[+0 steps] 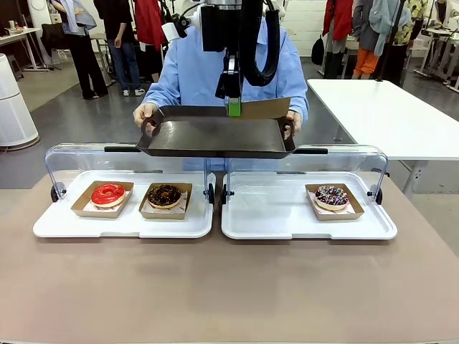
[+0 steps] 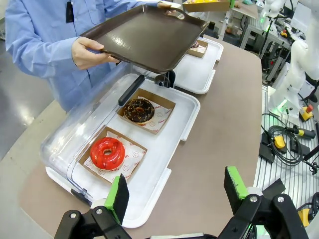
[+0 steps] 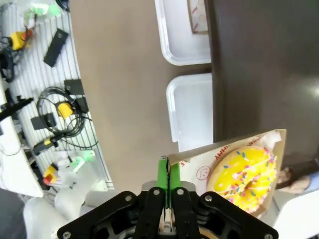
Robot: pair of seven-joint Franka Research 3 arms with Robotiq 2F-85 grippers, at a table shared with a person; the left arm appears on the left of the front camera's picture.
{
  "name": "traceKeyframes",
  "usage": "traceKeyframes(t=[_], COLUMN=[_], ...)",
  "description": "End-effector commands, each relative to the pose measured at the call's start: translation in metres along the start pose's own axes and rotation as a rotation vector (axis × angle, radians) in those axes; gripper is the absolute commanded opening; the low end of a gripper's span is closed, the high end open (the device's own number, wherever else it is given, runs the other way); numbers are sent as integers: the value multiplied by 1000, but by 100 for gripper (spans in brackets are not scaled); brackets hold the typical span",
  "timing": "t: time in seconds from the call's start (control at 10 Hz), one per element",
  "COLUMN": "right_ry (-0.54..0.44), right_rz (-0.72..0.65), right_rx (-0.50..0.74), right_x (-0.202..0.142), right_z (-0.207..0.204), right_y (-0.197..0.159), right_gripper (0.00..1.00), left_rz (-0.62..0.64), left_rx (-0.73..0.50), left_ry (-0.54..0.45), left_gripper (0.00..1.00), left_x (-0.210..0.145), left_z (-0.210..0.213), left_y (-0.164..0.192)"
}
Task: Provide the desired donut to the person.
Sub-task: Pick up and lift the Paper togo box containing the Donut pointed at by the person, then place the picked Paper togo box onto the Handle tray extended by the person.
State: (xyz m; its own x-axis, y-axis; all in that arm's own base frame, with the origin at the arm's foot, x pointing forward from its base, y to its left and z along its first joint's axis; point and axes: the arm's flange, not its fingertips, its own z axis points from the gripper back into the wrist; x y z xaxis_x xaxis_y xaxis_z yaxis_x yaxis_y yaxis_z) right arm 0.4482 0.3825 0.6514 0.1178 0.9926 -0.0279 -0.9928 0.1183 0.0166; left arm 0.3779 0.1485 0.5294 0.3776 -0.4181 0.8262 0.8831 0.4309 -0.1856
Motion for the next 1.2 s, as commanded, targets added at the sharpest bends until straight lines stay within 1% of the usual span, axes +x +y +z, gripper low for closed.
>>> traceKeyframes(t=[0.0, 1.1], right_ry=[-1, -1], right_rz=[-6, -6], right_rx=[-6, -6], right_x=[-4, -4], right_z=[3, 3], right_y=[6, 6], right_gripper=[0, 0], left_rz=[-7, -7], left_rx=[-5, -5], left_ry=[-19, -19], left_gripper=[100, 100], left_x=[1, 1], left_z=[1, 1], left_y=[0, 0])
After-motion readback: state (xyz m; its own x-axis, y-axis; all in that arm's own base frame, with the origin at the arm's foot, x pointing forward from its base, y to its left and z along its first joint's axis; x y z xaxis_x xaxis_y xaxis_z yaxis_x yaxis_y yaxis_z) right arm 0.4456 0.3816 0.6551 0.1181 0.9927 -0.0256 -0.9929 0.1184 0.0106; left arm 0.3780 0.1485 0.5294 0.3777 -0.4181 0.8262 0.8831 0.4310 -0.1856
